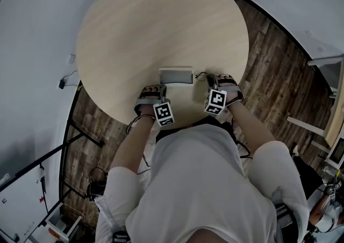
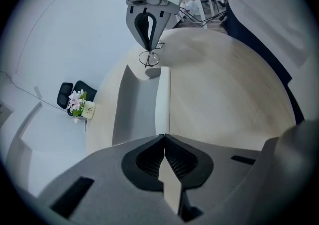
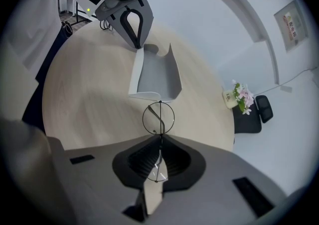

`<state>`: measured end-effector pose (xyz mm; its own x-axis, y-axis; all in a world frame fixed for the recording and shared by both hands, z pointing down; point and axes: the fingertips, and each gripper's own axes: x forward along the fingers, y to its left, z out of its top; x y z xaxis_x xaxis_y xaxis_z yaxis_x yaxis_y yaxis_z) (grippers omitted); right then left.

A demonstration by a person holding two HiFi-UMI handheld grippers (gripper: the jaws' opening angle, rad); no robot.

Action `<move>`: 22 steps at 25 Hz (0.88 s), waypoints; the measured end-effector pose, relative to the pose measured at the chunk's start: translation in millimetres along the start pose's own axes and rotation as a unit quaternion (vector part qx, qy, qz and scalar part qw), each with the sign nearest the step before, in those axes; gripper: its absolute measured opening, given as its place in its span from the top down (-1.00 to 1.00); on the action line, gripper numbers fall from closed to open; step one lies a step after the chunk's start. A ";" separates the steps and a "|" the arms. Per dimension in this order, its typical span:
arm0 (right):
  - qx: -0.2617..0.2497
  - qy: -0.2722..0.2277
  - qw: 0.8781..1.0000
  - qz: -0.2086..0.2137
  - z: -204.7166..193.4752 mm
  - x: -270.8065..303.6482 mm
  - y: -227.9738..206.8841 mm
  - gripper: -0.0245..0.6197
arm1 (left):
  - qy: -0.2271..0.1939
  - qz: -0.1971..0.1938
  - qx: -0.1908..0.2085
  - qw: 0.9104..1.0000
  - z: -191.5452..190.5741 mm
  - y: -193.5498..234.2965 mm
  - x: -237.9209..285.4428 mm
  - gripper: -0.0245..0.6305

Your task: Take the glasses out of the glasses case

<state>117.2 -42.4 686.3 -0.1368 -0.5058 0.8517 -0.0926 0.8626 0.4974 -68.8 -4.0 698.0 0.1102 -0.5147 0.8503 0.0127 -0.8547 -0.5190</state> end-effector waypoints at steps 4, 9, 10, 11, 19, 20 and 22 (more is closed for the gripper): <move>-0.013 0.003 1.000 -0.008 -1.0 5.8 -0.8 0.86 | 0.003 0.000 -0.002 1.000 -0.5 -0.5 1.2 0.90; -0.011 0.003 1.000 -0.012 0.3 4.5 -5.0 0.86 | 0.002 0.000 -0.002 1.000 -1.0 -0.2 1.2 0.90; -0.011 0.002 1.000 -0.014 0.8 3.8 -6.8 0.86 | 0.003 0.000 -0.001 1.000 -1.1 -0.1 1.3 0.90; -0.010 0.001 1.000 -0.018 1.7 2.7 -8.6 0.86 | 0.003 0.000 -0.001 1.000 -1.2 -0.1 1.5 0.90; 0.028 -0.010 0.999 -0.021 8.0 -9.2 -8.7 0.88 | -0.004 -0.001 -0.014 1.000 -1.3 0.2 1.3 0.90; 0.030 -0.012 0.999 -0.022 9.2 -10.8 -8.3 0.88 | -0.004 -0.001 -0.013 1.000 -1.2 0.4 1.6 0.90; 0.033 -0.014 0.999 -0.025 11.4 -14.0 -6.1 0.88 | -0.004 -0.002 -0.012 1.000 -1.0 0.0 1.9 0.90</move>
<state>108.4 -40.7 669.5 -0.1578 -0.5490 0.8208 -0.1642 0.8343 0.5264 -69.6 -5.0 699.7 0.1182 -0.5101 0.8520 -0.0105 -0.8586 -0.5126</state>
